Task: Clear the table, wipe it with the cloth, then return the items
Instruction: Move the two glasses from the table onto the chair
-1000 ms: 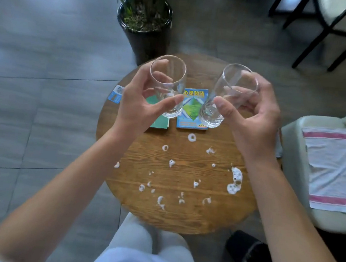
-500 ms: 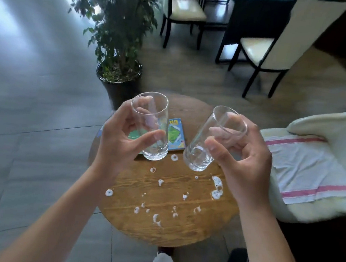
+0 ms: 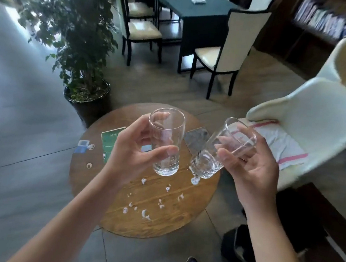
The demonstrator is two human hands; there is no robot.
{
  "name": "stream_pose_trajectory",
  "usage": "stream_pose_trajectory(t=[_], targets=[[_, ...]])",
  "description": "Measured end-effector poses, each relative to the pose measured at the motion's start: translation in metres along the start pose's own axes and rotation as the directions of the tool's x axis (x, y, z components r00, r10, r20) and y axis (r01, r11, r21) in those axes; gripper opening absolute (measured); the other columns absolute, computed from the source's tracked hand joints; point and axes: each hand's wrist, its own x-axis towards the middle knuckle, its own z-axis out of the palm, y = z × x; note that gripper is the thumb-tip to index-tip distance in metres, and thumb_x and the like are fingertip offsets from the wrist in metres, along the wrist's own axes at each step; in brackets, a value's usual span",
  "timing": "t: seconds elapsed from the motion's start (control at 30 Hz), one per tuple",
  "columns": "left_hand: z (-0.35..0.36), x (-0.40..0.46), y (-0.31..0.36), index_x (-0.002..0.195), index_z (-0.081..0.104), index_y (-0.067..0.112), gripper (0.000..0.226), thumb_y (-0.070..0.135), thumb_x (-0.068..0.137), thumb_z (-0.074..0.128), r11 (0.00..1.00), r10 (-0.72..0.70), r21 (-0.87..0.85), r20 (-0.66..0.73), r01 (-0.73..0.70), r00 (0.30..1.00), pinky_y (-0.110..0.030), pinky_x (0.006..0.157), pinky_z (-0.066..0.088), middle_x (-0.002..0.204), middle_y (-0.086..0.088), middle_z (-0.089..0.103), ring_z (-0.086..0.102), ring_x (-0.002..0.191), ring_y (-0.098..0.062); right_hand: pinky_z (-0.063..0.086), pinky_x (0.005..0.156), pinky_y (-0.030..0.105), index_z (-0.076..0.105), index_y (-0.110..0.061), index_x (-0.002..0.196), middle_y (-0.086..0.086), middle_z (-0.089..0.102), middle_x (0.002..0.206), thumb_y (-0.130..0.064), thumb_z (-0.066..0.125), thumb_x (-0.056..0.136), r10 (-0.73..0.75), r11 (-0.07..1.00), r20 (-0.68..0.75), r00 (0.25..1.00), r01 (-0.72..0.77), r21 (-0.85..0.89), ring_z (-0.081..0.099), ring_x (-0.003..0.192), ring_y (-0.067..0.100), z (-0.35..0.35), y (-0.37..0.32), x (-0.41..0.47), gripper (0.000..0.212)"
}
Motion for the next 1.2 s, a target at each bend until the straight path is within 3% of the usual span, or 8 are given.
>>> stream_pose_trajectory(t=[0.27,0.37,0.43,0.53,0.67,0.93,1.1,1.2], targets=[[0.104,0.026,-0.003,0.126,0.063,0.033,0.068,0.055,0.067,0.090,0.998,-0.043,-0.045,0.049,0.045,0.998,-0.029,0.084,0.058,0.096,0.011,0.072,0.072,0.092,-0.015,0.060,0.093,0.042,0.061,-0.016,0.133,0.011,0.077,0.110,-0.033,0.086,0.074,0.009,1.000,-0.074,0.997,-0.010,-0.006,0.074,0.109,0.025,-0.102,0.007,0.014,0.066],[0.150,0.036,-0.005,0.126,0.065,0.033,0.068,0.059,0.068,0.089,0.996,-0.057,-0.070,0.056,0.061,0.997,-0.035,0.082,0.059,0.096,-0.005,0.074,0.073,0.092,-0.025,0.060,0.087,0.027,0.062,-0.018,0.129,0.006,0.078,0.107,-0.028,0.088,0.074,0.008,1.000,-0.070,0.997,-0.009,-0.013,0.075,0.107,0.017,-0.146,0.011,0.028,0.062],[0.179,0.042,-0.007,0.126,0.065,0.031,0.068,0.059,0.069,0.089,0.995,-0.065,-0.073,0.056,0.069,0.996,-0.038,0.083,0.058,0.095,-0.003,0.075,0.073,0.091,-0.024,0.058,0.086,0.023,0.063,-0.023,0.127,0.008,0.077,0.109,-0.034,0.087,0.073,0.001,1.000,-0.061,0.998,-0.001,-0.009,0.074,0.109,0.016,-0.175,0.013,0.038,0.060],[0.222,0.049,-0.013,0.127,0.064,0.029,0.066,0.053,0.070,0.090,0.992,-0.097,-0.069,0.057,0.101,0.994,-0.042,0.087,0.059,0.095,-0.001,0.076,0.073,0.092,-0.021,0.058,0.087,0.024,0.064,-0.029,0.125,0.008,0.078,0.108,-0.037,0.084,0.073,0.008,1.000,-0.042,0.999,-0.009,-0.012,0.074,0.109,0.018,-0.218,0.020,0.052,0.056],[0.264,0.052,-0.025,0.125,0.068,0.034,0.064,0.050,0.068,0.092,0.985,-0.142,-0.094,0.035,0.145,0.989,-0.041,0.091,0.060,0.101,-0.004,0.077,0.075,0.096,-0.023,0.059,0.088,0.027,0.063,-0.022,0.131,0.007,0.078,0.106,-0.040,0.087,0.067,0.060,0.998,-0.039,0.997,-0.061,-0.022,0.075,0.106,0.017,-0.261,0.038,0.064,0.070],[0.288,0.065,-0.052,0.126,0.064,0.026,0.059,0.020,0.073,0.089,0.976,-0.218,-0.033,-0.022,0.217,0.976,-0.025,0.085,0.059,0.111,0.010,0.075,0.076,0.096,-0.016,0.056,0.086,0.020,0.060,-0.018,0.134,-0.007,0.077,0.109,-0.022,0.092,0.072,0.139,0.988,0.012,0.990,-0.138,-0.066,0.074,0.103,0.012,-0.288,0.070,0.096,0.070],[0.270,0.080,-0.075,0.129,0.064,0.026,0.061,0.030,0.073,0.088,0.967,-0.255,-0.023,-0.048,0.254,0.966,-0.047,0.094,0.060,0.119,-0.009,0.073,0.075,0.104,-0.029,0.054,0.083,0.014,0.059,-0.013,0.136,-0.017,0.076,0.102,-0.020,0.084,0.070,0.160,0.984,0.059,0.985,-0.154,-0.090,0.073,0.098,0.005,-0.272,0.093,0.127,0.071],[0.256,0.094,-0.093,0.129,0.063,0.027,0.062,0.032,0.073,0.088,0.961,-0.277,0.002,-0.057,0.278,0.959,-0.052,0.096,0.059,0.118,-0.008,0.074,0.075,0.106,-0.029,0.053,0.084,0.015,0.059,-0.019,0.136,-0.021,0.075,0.105,-0.023,0.085,0.071,0.157,0.982,0.101,0.982,-0.145,-0.120,0.073,0.102,0.005,-0.256,0.105,0.151,0.071]])
